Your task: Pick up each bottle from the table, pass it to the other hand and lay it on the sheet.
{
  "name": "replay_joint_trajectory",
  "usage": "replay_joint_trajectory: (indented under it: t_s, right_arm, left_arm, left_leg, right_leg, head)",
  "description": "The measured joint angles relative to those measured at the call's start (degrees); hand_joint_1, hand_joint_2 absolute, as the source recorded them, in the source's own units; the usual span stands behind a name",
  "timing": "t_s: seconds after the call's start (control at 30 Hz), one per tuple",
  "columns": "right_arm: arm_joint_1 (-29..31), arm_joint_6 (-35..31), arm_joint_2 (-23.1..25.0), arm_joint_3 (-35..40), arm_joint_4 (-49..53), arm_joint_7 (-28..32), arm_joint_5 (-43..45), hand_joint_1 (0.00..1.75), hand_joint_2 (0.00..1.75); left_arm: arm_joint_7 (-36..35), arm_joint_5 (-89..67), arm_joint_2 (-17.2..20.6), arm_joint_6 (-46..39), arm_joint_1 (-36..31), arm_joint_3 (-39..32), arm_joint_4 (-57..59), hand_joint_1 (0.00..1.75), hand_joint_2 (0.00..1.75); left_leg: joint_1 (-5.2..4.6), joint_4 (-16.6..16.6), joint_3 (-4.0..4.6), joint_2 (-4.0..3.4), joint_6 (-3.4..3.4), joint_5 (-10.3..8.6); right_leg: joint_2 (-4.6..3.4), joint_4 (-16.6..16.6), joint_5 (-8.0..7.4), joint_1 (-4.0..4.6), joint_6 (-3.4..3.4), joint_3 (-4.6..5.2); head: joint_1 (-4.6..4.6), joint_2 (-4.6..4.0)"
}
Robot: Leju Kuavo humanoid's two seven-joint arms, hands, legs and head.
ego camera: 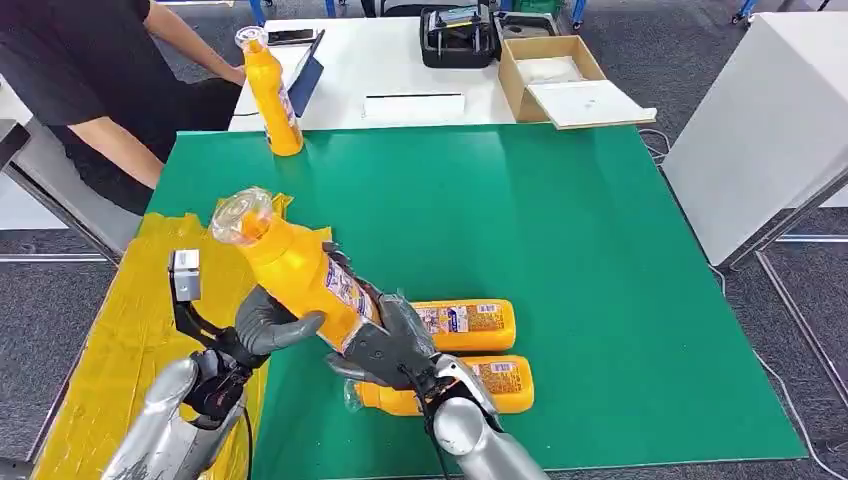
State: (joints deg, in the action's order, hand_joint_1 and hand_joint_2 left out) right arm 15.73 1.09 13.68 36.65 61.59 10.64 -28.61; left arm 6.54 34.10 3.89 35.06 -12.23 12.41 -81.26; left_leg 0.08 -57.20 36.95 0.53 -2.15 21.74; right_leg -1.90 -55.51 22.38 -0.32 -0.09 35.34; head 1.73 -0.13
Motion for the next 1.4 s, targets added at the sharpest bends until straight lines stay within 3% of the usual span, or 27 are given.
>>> replay_joint_trajectory:
  t_s: [0.63,0.87,1.1,1.4]
  right_arm:
    - [-1.2,0.1,-5.4,-4.2,17.5,2.0,7.2,0.0,0.0]
    - [-2.1,0.3,-6.3,-5.3,20.5,2.0,7.7,0.0,0.0]
    - [-2.2,0.6,-6.7,-5.3,21.1,2.0,8.5,0.0,0.0]
    - [-2.2,1.4,-6.7,-5.1,21.2,2.0,9.2,0.0,0.0]
  left_arm:
    - [1.1,1.2,0.6,0.7,2.0,-5.6,3.8,1.75,1.75]
    - [5.7,-17.1,0.8,-15.7,0.9,-9.9,5.3,1.75,1.75]
    - [8.6,-42.1,0.7,-42.5,-1.9,-14.4,6.6,1.75,1.75]
    - [6.8,-70.2,0.7,-64.6,-4.3,-16.8,6.5,1.75,1.75]
  left_leg:
    - [-0.01,0.0,0.03,0.01,0.0,0.0]
    - [0.01,0.0,0.03,0.01,0.02,-0.01]
    - [0.02,0.0,0.04,0.0,0.03,-0.02]
    - [0.0,0.0,0.07,-0.02,0.03,-0.02]
  right_leg:
    - [0.01,0.0,0.0,-0.01,0.0,0.05]
    - [0.01,0.0,-0.01,0.0,0.0,0.07]
    - [0.0,0.0,-0.01,0.01,0.0,0.09]
    - [-0.02,0.0,-0.01,-0.01,0.0,0.08]
  head:
    - [0.02,0.0]
    - [0.0,0.0]
    - [-0.02,0.0]
    - [0.02,0.0]
